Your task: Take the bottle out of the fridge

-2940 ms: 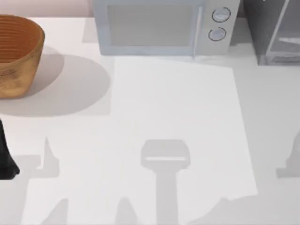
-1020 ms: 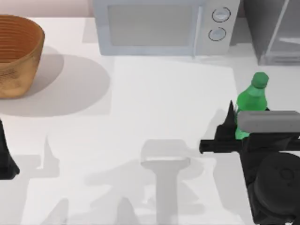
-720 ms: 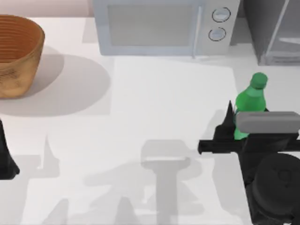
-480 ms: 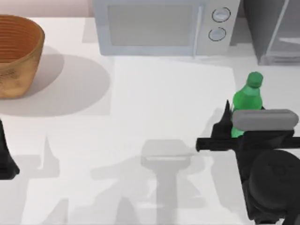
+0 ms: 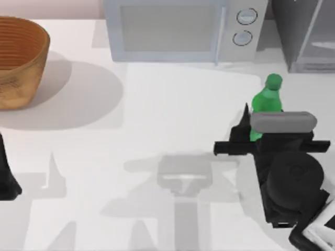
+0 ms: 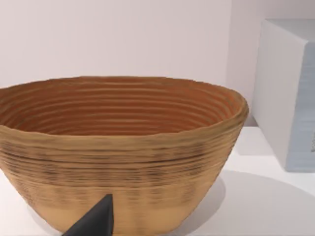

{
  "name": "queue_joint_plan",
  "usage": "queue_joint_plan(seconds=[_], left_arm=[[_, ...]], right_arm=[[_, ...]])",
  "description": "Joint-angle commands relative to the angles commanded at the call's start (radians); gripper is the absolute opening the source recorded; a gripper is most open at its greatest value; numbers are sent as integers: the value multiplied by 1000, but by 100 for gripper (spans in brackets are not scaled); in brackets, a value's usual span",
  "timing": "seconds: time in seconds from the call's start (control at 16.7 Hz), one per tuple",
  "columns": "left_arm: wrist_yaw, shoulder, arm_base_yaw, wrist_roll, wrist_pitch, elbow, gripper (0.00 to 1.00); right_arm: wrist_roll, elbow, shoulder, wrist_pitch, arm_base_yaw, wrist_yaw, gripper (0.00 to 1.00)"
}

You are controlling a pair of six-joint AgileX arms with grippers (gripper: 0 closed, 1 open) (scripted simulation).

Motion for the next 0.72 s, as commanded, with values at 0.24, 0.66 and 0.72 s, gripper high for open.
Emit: queue_joint_plan(seconds=[0.24,0.66,0.72], left_arm=[[0,0,0,0,0,0,100],[0,0,0,0,0,0,100],[0,0,0,0,0,0,100]], right_arm=[[0,2,3,3,-2,-2,0],[0,2,3,3,-2,-2,53],[0,2,3,3,-2,-2,60]])
